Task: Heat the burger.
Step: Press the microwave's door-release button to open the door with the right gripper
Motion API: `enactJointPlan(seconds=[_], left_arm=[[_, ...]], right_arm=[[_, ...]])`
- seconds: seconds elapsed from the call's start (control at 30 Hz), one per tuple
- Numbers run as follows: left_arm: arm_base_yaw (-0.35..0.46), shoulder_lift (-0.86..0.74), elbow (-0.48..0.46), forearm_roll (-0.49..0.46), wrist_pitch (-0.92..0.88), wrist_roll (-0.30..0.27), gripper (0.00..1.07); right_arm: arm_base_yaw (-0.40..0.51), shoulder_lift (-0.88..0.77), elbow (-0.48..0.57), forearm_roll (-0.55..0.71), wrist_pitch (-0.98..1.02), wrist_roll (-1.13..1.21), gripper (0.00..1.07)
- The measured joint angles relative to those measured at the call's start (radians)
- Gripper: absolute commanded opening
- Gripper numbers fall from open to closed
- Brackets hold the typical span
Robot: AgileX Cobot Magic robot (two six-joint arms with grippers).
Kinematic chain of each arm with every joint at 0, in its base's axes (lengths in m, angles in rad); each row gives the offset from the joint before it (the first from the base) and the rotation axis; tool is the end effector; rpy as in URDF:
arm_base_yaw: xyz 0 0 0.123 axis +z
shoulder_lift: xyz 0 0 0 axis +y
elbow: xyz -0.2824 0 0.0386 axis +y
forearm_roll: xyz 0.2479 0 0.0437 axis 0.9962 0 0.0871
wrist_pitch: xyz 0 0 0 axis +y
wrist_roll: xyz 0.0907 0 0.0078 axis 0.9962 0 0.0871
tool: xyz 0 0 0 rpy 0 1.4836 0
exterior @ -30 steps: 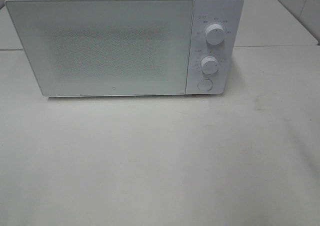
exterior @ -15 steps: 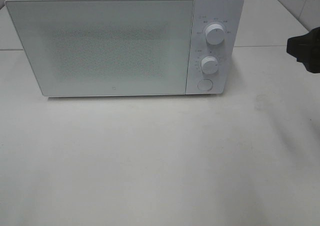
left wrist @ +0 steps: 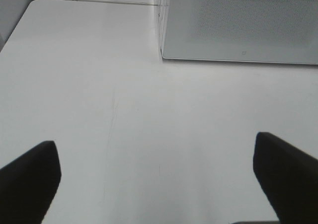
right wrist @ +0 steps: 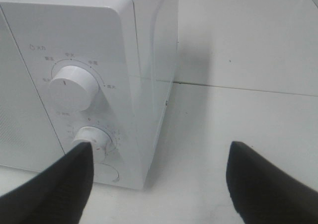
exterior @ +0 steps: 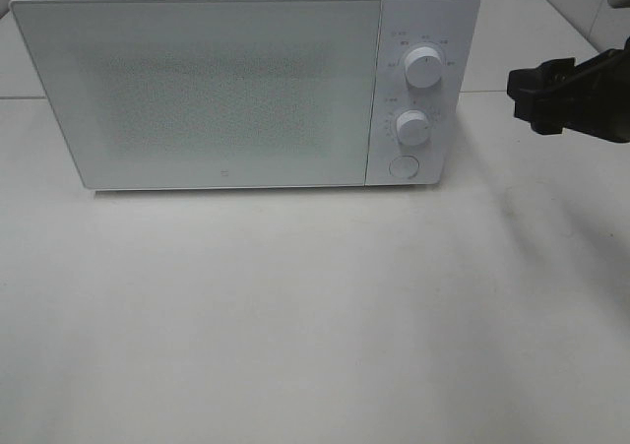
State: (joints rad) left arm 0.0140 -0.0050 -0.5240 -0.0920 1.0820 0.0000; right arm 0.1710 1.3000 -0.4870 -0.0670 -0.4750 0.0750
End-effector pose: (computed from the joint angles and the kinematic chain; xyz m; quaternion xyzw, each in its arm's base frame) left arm -0.0094 -0.0075 0.2823 -0.0030 0.8503 -0.0422 0.5246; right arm 0.2477 0.0456 0.2326 -0.0708 0.7871 0.0691 0.6089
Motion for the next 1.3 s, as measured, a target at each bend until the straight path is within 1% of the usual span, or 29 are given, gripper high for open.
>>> enactJointPlan(seconds=[0.03,0.07,0.1,0.13,0.17,0.27,0.3,0.33,0.37,0.4,0.43,0.47,0.5,0.53,0.57,0.6,0.63,0.67,0.73,0.8,0.83,0.87,0.93,1.0,1.1,1.17,1.3], left_arm=[[0.000,0.000,0.000,0.000,0.000,0.000,1.00],[0.000,0.000,0.000,0.000,0.000,0.000,1.00],[0.000,0.000,0.000,0.000,0.000,0.000,1.00],[0.000,0.000,0.000,0.000,0.000,0.000,1.00],[0.000,0.000,0.000,0.000,0.000,0.000,1.00],[0.000,0.000,0.000,0.000,0.000,0.000,1.00],[0.000,0.000,0.000,0.000,0.000,0.000,1.00],[0.000,0.000,0.000,0.000,0.000,0.000,1.00],[0.000,0.000,0.000,0.000,0.000,0.000,1.00],[0.000,0.000,0.000,0.000,0.000,0.000,1.00],[0.000,0.000,0.000,0.000,0.000,0.000,1.00],[0.000,0.000,0.000,0.000,0.000,0.000,1.00],[0.000,0.000,0.000,0.000,0.000,0.000,1.00],[0.000,0.000,0.000,0.000,0.000,0.000,1.00],[0.000,0.000,0.000,0.000,0.000,0.000,1.00],[0.000,0.000,0.000,0.000,0.000,0.000,1.00],[0.000,0.000,0.000,0.000,0.000,0.000,1.00],[0.000,0.000,0.000,0.000,0.000,0.000,1.00],[0.000,0.000,0.000,0.000,0.000,0.000,1.00],[0.000,0.000,0.000,0.000,0.000,0.000,1.00],[0.000,0.000,0.000,0.000,0.000,0.000,1.00],[0.000,0.000,0.000,0.000,0.000,0.000,1.00],[0.000,0.000,0.000,0.000,0.000,0.000,1.00],[0.000,0.000,0.000,0.000,0.000,0.000,1.00],[0.000,0.000,0.000,0.000,0.000,0.000,1.00],[0.000,0.000,0.000,0.000,0.000,0.000,1.00],[0.000,0.000,0.000,0.000,0.000,0.000,1.00]], right_arm=[[0.000,0.034,0.021,0.020,-0.076,-0.019,0.72],[0.000,0.034,0.021,0.020,-0.076,-0.019,0.72],[0.012,0.068,0.045,0.067,-0.150,-0.056,0.72],[0.021,0.081,0.054,0.094,-0.180,-0.075,0.72],[0.054,0.109,0.073,0.151,-0.239,-0.134,0.72],[0.074,0.125,0.081,0.185,-0.272,-0.167,0.72],[0.114,0.159,0.091,0.259,-0.324,-0.221,0.72],[0.137,0.176,0.092,0.295,-0.346,-0.245,0.72],[0.137,0.176,0.092,0.295,-0.346,-0.245,0.72],[0.177,0.207,0.094,0.352,-0.388,-0.280,0.72],[0.198,0.224,0.095,0.379,-0.412,-0.290,0.72],[0.198,0.224,0.095,0.379,-0.412,-0.290,0.72],[0.235,0.255,0.095,0.421,-0.448,-0.299,0.72],[0.255,0.272,0.095,0.442,-0.466,-0.305,0.72],[0.255,0.272,0.095,0.442,-0.466,-0.305,0.72],[0.294,0.303,0.095,0.481,-0.506,-0.307,0.72],[0.294,0.303,0.095,0.481,-0.506,-0.307,0.72],[0.327,0.330,0.095,0.516,-0.542,-0.309,0.72],[0.341,0.342,0.095,0.530,-0.553,-0.310,0.72],[0.395,0.382,0.095,0.591,-0.595,-0.310,0.72],[0.395,0.382,0.095,0.591,-0.595,-0.310,0.72],[0.428,0.411,0.087,0.631,-0.607,-0.310,0.72],[0.439,0.425,0.080,0.648,-0.612,-0.310,0.72],[0.486,0.471,0.048,0.678,-0.619,-0.311,0.72],[0.496,0.484,0.039,0.683,-0.619,-0.311,0.72],[0.526,0.524,0.012,0.715,-0.619,-0.311,0.72],[0.538,0.547,0.001,0.738,-0.619,-0.311,0.72]])
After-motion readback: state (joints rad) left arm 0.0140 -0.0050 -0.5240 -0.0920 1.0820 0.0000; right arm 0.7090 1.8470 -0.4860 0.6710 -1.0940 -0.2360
